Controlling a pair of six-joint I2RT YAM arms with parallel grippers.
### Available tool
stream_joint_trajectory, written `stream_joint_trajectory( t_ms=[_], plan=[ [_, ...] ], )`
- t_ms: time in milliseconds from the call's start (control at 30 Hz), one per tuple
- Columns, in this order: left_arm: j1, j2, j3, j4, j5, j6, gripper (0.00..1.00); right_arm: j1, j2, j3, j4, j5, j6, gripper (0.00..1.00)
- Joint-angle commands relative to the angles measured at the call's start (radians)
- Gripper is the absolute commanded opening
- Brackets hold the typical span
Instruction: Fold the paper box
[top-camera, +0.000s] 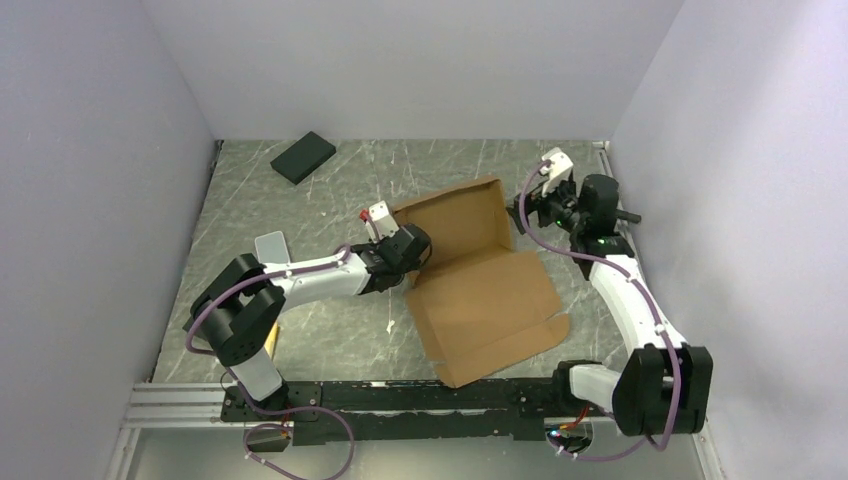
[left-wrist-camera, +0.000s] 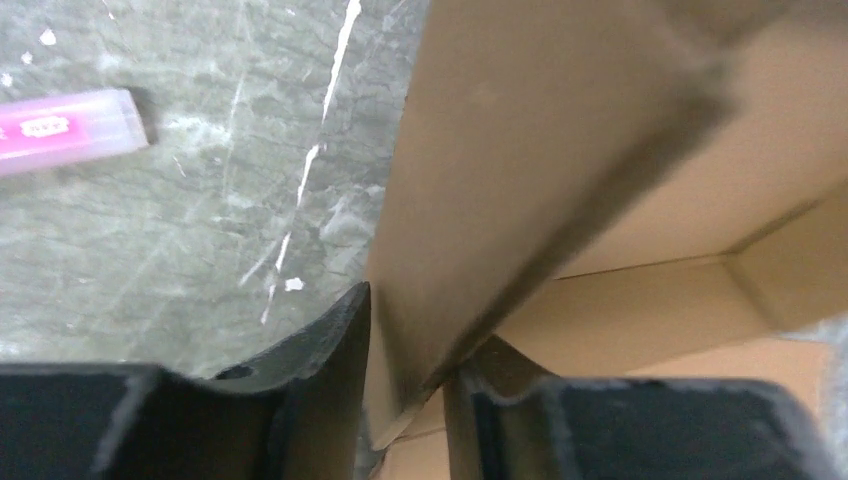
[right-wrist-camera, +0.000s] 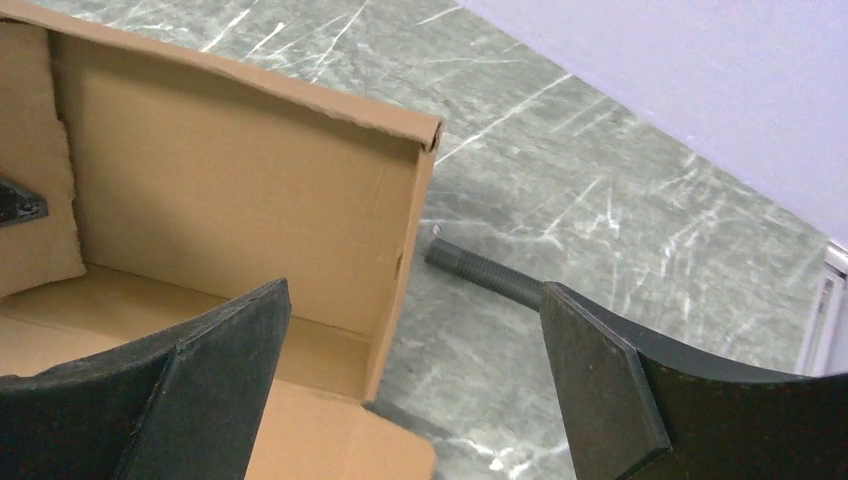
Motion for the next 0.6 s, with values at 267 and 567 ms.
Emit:
stream_joint_trajectory(
  t_ms=[267,567],
  plan=[
    [0.017,-0.103,0.007,-0.099,0.068,-0.060,0.75,-0.128,-0.110,0.000,-0.089,-0.232,0.017,1.00],
    [0.087,-0.213,-0.016,-0.089,0.057,0.204,0.86,-0.161,-0.149,-0.029,-0.083,-0.338,0.010,1.00]
  ],
)
